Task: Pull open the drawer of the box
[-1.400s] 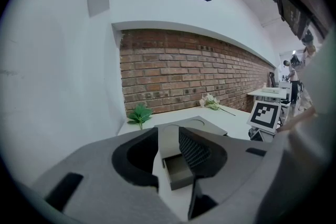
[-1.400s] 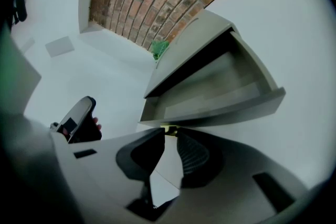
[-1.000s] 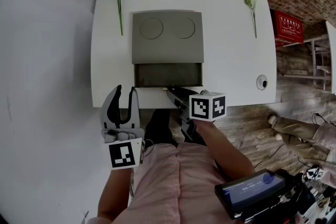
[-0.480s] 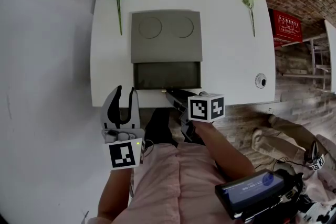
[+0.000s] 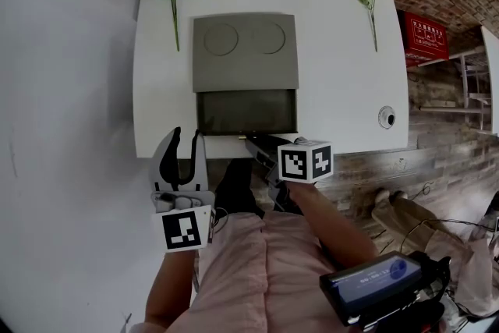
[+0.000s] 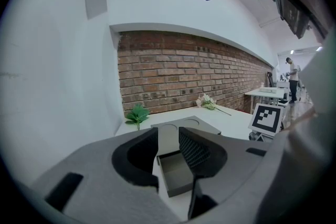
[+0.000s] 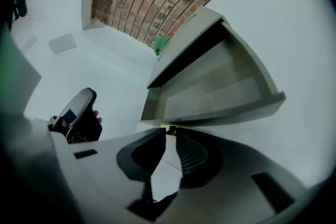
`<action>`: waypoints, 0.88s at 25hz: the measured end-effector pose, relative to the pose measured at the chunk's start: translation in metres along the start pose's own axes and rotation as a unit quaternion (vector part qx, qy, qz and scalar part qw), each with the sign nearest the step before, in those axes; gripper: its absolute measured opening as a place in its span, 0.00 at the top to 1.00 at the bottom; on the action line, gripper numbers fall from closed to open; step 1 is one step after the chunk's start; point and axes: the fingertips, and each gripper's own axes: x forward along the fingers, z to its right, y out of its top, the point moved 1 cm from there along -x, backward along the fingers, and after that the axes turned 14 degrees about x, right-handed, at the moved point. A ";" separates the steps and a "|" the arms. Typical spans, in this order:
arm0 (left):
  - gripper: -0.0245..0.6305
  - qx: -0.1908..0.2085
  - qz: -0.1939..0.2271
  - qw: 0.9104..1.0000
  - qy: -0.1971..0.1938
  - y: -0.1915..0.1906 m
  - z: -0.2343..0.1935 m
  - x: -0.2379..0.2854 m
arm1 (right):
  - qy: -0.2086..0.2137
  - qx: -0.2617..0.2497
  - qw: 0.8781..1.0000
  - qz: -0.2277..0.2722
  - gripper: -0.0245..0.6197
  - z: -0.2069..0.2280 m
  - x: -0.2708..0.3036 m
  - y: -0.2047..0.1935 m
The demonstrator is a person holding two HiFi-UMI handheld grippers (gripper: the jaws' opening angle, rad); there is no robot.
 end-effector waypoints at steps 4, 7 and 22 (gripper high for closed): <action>0.77 0.007 0.004 1.000 0.002 0.001 0.000 0.000 | 0.001 0.001 1.000 -0.004 0.86 0.001 -0.001 -0.004; 0.77 0.006 0.005 1.000 0.001 0.001 0.002 0.000 | 0.001 0.000 1.000 -0.005 0.86 0.002 -0.001 -0.006; 0.77 0.006 0.004 1.000 -0.001 0.004 0.011 -0.003 | 0.005 0.002 1.000 -0.016 0.86 0.004 -0.006 -0.017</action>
